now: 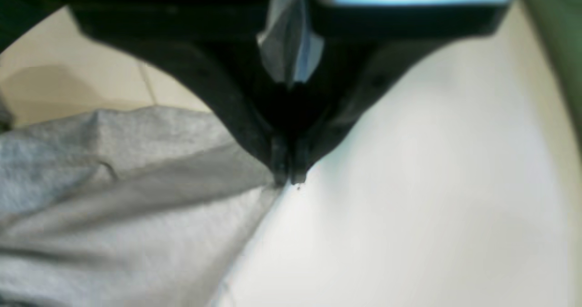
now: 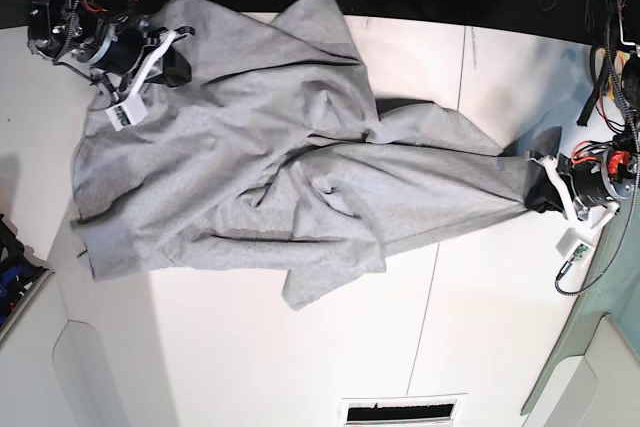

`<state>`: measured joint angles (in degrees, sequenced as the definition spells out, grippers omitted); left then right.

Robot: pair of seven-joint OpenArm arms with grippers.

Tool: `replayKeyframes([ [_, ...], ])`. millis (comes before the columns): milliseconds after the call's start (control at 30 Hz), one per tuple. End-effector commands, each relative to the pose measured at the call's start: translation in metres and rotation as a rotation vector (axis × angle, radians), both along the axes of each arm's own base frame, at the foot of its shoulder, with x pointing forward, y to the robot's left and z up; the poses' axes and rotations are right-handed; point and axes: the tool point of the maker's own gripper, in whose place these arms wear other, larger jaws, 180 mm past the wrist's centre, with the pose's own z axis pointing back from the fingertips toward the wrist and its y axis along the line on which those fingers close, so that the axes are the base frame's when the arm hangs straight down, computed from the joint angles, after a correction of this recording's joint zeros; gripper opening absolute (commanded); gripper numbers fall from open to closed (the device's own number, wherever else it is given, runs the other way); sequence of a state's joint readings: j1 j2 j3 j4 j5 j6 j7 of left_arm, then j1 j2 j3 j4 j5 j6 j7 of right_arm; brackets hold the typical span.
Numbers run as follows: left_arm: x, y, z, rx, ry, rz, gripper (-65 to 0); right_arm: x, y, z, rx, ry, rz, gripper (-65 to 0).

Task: Layout the t-shirt on the table in an organized manner, then fold the t-shirt properly
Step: 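Regrasp the shirt with the left gripper and pull it away from the right gripper, then release with the left gripper and grasp the shirt hem lower down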

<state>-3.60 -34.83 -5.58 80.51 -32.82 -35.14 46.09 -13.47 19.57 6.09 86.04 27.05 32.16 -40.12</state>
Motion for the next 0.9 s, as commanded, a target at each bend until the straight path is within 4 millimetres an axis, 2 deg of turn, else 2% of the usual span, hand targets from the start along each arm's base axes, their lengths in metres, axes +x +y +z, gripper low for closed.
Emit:
replayKeyframes([
  [0, 0.012, 0.007, 0.02, 0.008, -0.057, -0.005, -65.0, 0.006, -0.02, 0.005, -0.058, -0.018, 0.002, -65.0],
  [100, 0.012, 0.012, 0.023, 0.021, -0.057, -0.005, -65.0, 0.017, -0.045, 0.014, -0.114, -0.048, 0.008, -65.0],
  [300, 0.013, 0.009, 0.024, 0.018, -0.063, -0.026, -65.0, 0.051, -0.088, 0.037, -0.235, -0.116, 0.018, -65.0],
  [433, 0.025, 0.009, 0.036, 0.021, -0.099, -0.026, -65.0, 0.071, -0.109, 0.046, -0.272, -0.133, -0.005, -65.0],
  [533, 0.044, 0.013, 0.056, 0.033, -0.153, -0.01, -65.0, 0.081, -0.114, 0.045, -0.253, -0.129, -0.037, -65.0],
  [667, 0.061, 0.03, 0.074, 0.106, -0.191, 0.058, -65.0, 0.083, -0.106, 0.046, -0.178, -0.125, -0.065, -65.0],
  [767, 0.061, 0.041, 0.071, 0.15, -0.17, 0.089, -65.0, 0.083, -0.101, 0.045, -0.156, -0.127, -0.07, -65.0],
  [867, 0.052, 0.055, 0.054, 0.183, -0.103, 0.122, -65.0, 0.083, -0.094, 0.043, -0.14, -0.126, -0.072, -65.0],
])
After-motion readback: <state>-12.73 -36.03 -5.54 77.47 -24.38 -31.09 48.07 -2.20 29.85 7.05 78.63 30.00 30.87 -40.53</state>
